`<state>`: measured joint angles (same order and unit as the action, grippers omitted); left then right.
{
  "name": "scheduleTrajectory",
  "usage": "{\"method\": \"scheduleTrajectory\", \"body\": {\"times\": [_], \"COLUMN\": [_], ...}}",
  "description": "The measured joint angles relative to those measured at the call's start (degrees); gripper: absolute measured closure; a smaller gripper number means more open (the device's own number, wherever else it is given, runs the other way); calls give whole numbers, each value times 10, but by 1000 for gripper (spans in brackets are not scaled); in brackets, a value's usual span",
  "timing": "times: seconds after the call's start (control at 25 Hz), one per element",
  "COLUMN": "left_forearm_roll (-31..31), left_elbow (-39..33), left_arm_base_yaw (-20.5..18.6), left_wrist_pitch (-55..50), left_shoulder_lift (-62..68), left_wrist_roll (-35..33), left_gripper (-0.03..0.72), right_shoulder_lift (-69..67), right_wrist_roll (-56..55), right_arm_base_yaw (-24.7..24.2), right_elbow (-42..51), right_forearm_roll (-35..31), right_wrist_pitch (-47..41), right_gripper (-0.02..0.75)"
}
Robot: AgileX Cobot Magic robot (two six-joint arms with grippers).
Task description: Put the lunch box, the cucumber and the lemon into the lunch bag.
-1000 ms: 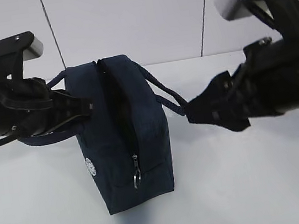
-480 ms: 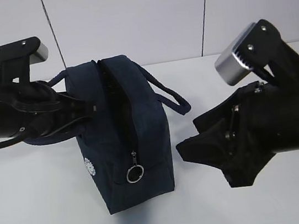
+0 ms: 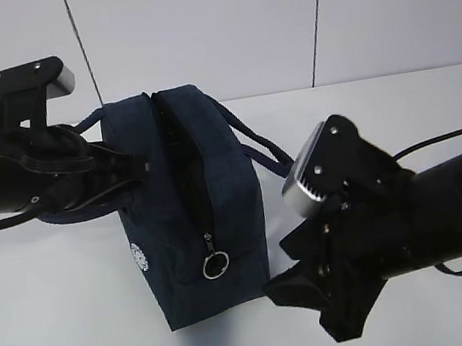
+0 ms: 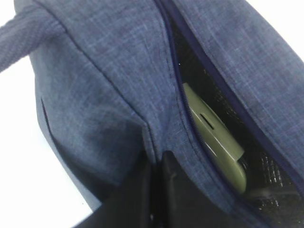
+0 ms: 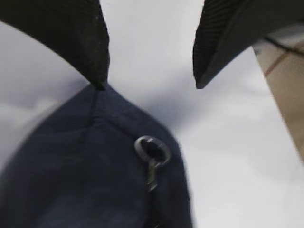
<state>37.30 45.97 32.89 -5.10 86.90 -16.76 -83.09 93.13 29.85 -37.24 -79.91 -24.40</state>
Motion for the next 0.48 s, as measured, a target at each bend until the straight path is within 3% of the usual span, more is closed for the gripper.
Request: {"method": "scheduleTrajectory", "body": {"times": [0.32, 0.48], "left_forearm_roll": [0, 0], "left_elbow": [0, 0], "left_arm_base_yaw": [0, 0], "left_wrist_pitch": [8, 9], "left_shoulder_lift": [1, 2], "left_wrist_roll": [0, 0], "left_gripper": [687, 687], "right_shoulder_lift": [-83, -102], "right_wrist_roll": [353, 435], "right_arm_base_yaw": [0, 0], "right_elbow": [-1, -7], "right_forearm_roll": [-181, -229], "right_wrist_pitch": [-48, -60], "right_gripper": [330, 330]}}
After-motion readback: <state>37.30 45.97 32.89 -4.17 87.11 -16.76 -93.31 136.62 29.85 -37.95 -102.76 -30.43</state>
